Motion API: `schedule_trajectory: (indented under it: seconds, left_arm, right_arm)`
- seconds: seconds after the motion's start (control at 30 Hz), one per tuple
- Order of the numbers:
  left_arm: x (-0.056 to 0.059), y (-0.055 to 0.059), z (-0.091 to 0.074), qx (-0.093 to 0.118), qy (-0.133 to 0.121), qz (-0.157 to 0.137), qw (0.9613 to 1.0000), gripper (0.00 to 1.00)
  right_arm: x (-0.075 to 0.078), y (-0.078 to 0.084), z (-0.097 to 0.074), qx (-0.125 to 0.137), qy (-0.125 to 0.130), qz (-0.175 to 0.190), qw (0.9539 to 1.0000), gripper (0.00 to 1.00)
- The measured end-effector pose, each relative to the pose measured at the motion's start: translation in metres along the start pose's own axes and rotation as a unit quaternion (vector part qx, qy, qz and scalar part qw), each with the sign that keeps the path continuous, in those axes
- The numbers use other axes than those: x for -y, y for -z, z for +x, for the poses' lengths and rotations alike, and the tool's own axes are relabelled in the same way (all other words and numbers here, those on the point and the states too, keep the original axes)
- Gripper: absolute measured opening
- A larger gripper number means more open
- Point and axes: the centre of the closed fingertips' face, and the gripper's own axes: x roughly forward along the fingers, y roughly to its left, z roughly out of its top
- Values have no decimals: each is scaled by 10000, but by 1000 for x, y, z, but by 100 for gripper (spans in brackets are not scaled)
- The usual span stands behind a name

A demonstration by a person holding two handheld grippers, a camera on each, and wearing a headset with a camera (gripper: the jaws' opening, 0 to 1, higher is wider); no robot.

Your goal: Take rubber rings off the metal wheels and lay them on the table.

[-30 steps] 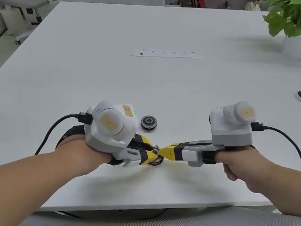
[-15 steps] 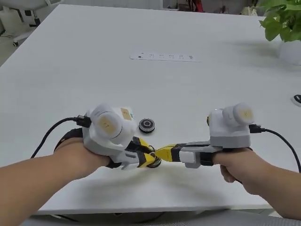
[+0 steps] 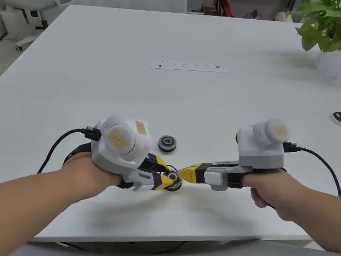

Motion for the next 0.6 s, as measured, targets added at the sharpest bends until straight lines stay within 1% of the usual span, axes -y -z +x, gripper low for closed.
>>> schedule_trajectory:
  seconds: [0.1, 0.2, 0.37, 0.5, 0.57, 0.6]
  left_arm:
    - [1, -4, -6, 88, 26, -1, 10000, 20]
    - [-1, -8, -16, 206, 26, -94, 9997, 22]
    - [-2, -9, -29, 305, 12, -109, 9995, 27]
    - [-2, -13, -40, 429, -5, -190, 9989, 32]
    - [-1, -18, -48, 571, -11, -273, 9980, 34]
    - [-1, -20, -50, 604, -19, -286, 9978, 36]
  right_arm:
    - [-1, 0, 0, -13, -18, -23, 10000, 0]
    - [-1, -2, 0, 8, -26, -7, 10000, 0]
    - [-1, -3, 0, -3, -52, -13, 10000, 0]
    - [-2, -3, 1, -20, -97, -10, 10000, 0]
    - [-3, -4, 2, -30, -131, -15, 9999, 0]
    - [-4, -4, 3, -30, -144, -12, 9999, 0]
